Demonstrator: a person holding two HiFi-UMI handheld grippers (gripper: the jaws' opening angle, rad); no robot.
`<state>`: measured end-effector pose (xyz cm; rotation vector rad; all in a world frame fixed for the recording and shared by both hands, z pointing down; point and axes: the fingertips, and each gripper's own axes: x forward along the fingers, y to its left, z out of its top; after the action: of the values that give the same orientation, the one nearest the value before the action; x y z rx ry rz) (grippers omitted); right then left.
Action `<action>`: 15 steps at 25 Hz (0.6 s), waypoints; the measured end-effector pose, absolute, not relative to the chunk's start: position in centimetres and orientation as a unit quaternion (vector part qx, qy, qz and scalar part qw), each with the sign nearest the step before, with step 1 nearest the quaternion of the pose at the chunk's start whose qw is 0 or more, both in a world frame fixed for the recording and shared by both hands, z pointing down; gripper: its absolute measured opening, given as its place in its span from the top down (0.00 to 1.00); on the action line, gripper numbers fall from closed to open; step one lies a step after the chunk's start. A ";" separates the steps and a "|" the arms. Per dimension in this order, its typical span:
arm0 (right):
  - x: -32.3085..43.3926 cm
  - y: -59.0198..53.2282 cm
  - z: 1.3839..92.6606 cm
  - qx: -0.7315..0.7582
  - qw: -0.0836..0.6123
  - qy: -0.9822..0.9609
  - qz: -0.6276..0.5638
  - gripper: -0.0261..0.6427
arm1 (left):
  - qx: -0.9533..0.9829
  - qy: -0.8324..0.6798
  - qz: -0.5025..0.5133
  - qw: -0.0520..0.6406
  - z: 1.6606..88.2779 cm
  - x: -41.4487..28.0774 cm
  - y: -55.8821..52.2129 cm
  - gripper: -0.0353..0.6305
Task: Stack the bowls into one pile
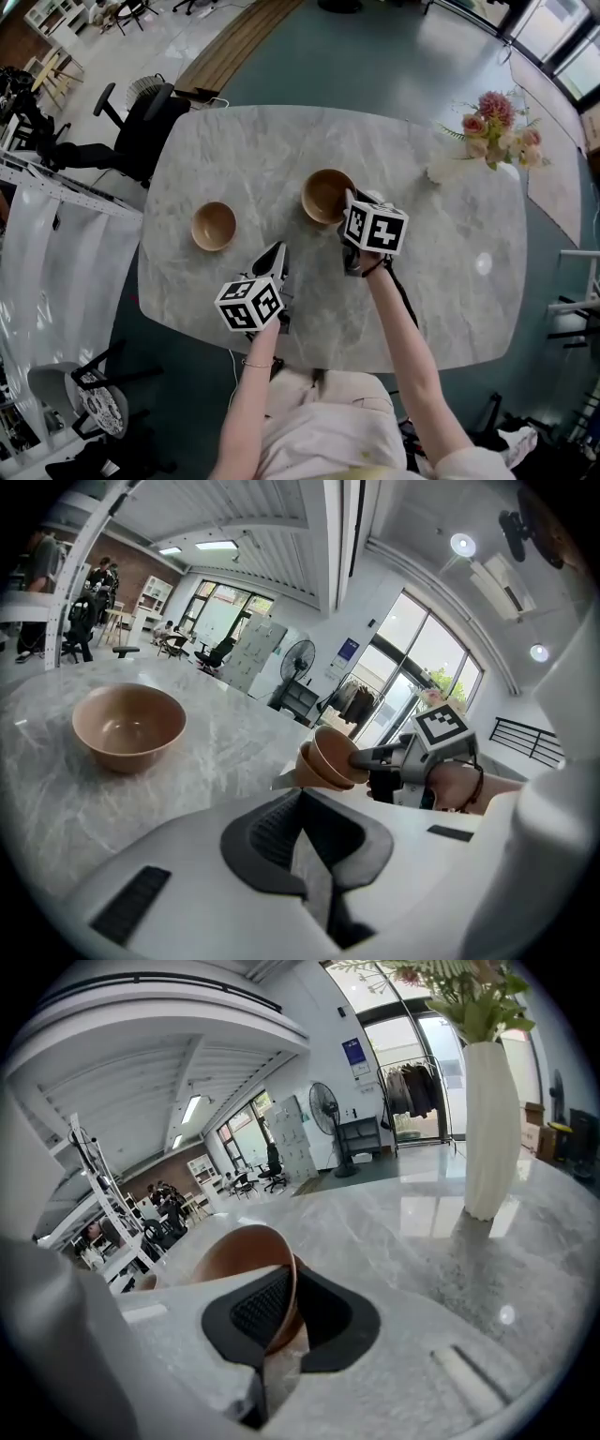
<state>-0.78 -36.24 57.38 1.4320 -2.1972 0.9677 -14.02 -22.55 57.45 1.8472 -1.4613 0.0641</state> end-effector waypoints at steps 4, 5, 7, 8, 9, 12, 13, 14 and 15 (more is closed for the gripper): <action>-1.1 -36.5 57.7 0.505 0.189 -0.777 0.326 0.92 | 0.724 -0.569 0.026 0.389 57.9 -14.1 -22.6 0.95; -1.2 -36.6 57.8 0.505 0.193 -0.777 0.323 0.92 | 0.723 -0.569 0.027 0.391 58.0 -14.1 -22.6 0.95; -1.4 -36.6 58.0 0.502 0.199 -0.778 0.320 0.92 | 0.722 -0.568 0.028 0.393 58.1 -14.2 -22.6 0.95; -1.5 -36.6 58.0 0.501 0.201 -0.779 0.318 0.92 | 0.722 -0.568 0.029 0.394 58.2 -14.2 -22.6 0.95; -1.6 -36.6 58.1 0.499 0.203 -0.781 0.317 0.92 | 0.722 -0.568 0.030 0.395 58.2 -14.2 -22.6 0.95; -1.7 -36.8 58.0 0.496 0.206 -0.784 0.309 0.92 | 0.721 -0.568 0.033 0.396 58.4 -14.4 -22.5 0.95; -1.8 -36.8 58.0 0.495 0.208 -0.786 0.306 0.92 | 0.720 -0.569 0.033 0.397 58.5 -14.5 -22.5 0.95; -1.9 -36.8 58.1 0.493 0.210 -0.788 0.303 0.92 | 0.719 -0.569 0.033 0.398 58.6 -14.6 -22.5 0.95; -2.0 -36.8 58.1 0.489 0.212 -0.791 0.300 0.92 | 0.718 -0.570 0.034 0.399 58.7 -14.6 -22.5 0.95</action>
<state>-1.98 -36.82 58.11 1.3576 -2.1968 0.8328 -14.58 -22.49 58.69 1.8169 -1.4424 0.0853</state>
